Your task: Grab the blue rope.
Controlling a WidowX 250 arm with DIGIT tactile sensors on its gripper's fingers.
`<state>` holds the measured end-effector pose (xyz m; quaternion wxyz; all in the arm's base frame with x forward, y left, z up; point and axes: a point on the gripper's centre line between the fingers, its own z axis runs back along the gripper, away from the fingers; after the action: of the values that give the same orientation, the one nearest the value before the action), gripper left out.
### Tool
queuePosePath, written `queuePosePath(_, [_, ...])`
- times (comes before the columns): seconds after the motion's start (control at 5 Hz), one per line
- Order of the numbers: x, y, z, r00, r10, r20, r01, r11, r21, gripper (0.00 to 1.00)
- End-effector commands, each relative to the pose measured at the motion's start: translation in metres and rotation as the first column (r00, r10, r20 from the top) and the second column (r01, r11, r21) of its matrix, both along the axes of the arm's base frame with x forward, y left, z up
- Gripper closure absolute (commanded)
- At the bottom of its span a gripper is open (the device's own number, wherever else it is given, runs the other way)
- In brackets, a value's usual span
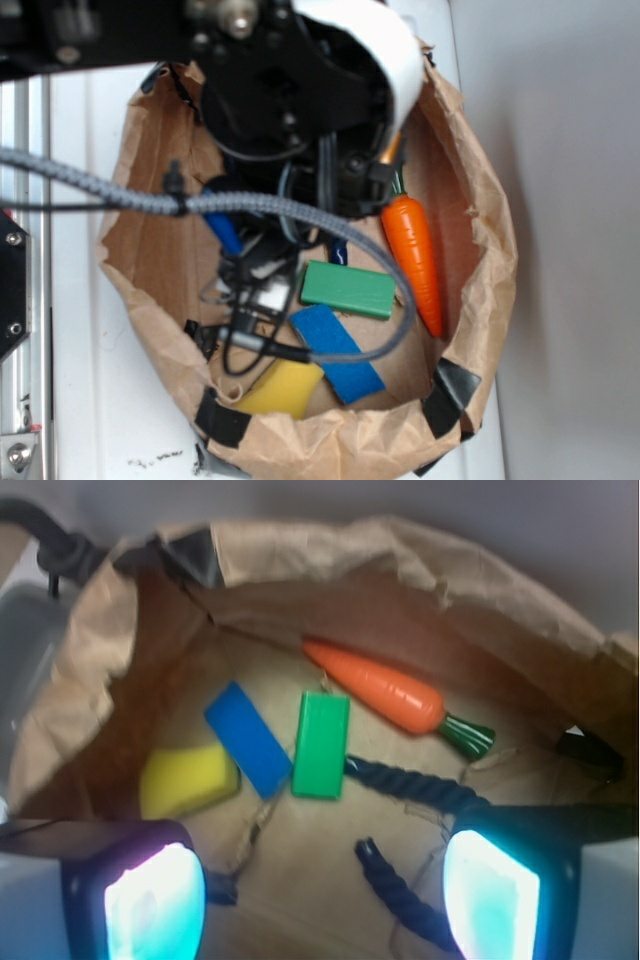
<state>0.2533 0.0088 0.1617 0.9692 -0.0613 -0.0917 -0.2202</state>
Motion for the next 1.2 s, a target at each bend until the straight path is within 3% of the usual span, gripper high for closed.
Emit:
queuePosePath(0.0, [-0.004, 0.004, -0.027, 0.999, -0.024, 0.023, 0.021, 0.988, 0.155, 0.0])
queuePosePath(0.2, [-0.002, 0.01, -0.041, 0.999, -0.04, 0.034, 0.034, 0.987, 0.155, 0.0])
queuePosePath(0.4, [0.002, 0.013, -0.054, 0.996, -0.088, -0.014, 0.089, 0.991, 0.096, 0.0])
queuePosePath(1.0, [0.002, 0.013, -0.054, 0.996, -0.088, -0.014, 0.089, 0.991, 0.096, 0.0])
